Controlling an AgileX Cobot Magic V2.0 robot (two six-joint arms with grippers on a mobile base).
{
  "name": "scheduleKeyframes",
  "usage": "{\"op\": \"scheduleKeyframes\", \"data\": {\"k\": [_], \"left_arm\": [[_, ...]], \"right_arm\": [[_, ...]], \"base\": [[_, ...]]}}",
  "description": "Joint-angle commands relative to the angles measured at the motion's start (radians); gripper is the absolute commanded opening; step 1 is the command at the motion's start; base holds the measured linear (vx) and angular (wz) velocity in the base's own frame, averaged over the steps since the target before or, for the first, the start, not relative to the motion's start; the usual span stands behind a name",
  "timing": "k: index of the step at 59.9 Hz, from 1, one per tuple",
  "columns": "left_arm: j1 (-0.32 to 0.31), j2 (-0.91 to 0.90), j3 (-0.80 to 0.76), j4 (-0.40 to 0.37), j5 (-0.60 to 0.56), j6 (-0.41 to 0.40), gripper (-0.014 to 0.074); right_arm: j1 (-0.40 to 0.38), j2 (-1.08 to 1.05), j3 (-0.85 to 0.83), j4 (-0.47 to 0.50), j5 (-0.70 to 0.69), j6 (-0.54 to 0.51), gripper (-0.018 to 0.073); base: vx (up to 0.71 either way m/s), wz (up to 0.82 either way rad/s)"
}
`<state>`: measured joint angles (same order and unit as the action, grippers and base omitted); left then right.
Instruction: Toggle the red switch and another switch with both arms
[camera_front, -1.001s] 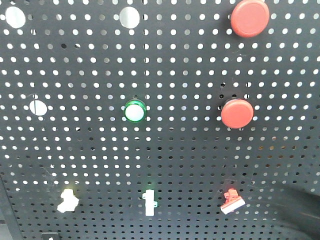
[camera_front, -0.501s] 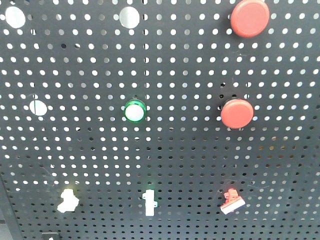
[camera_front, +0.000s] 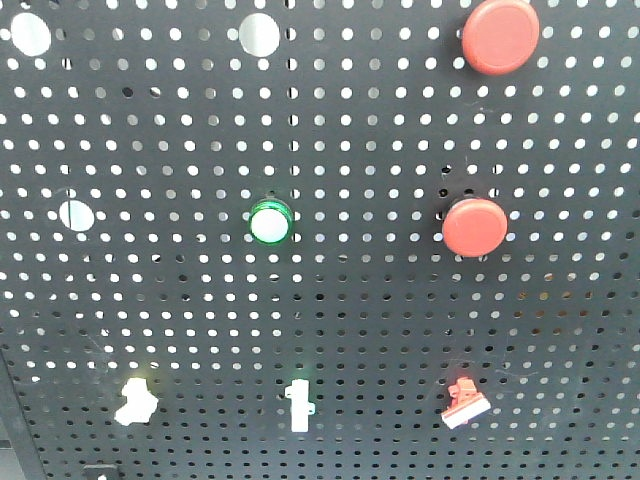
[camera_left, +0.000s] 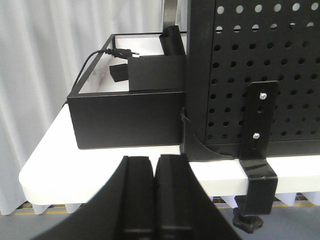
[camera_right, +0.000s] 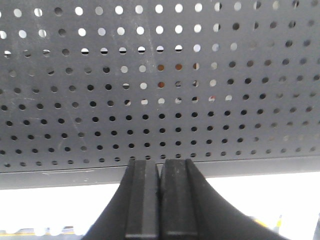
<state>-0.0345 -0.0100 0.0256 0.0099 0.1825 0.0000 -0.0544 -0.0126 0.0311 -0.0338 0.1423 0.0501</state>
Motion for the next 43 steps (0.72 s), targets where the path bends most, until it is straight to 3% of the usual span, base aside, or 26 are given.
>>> {"op": "scheduleKeyframes", "data": {"k": [1,43], "left_arm": [[0.002,-0.017,0.021,-0.010,-0.080,0.000,0.0002],[0.002,-0.017,0.021,-0.010,-0.080,0.000,0.0002]], "right_arm": [[-0.006,-0.011,0.005,0.000,-0.079,-0.002,-0.0006],[-0.005,-0.011,0.005,0.000,-0.079,-0.003,-0.0006]], "base": [[0.00,0.00],[0.00,0.00]]}}
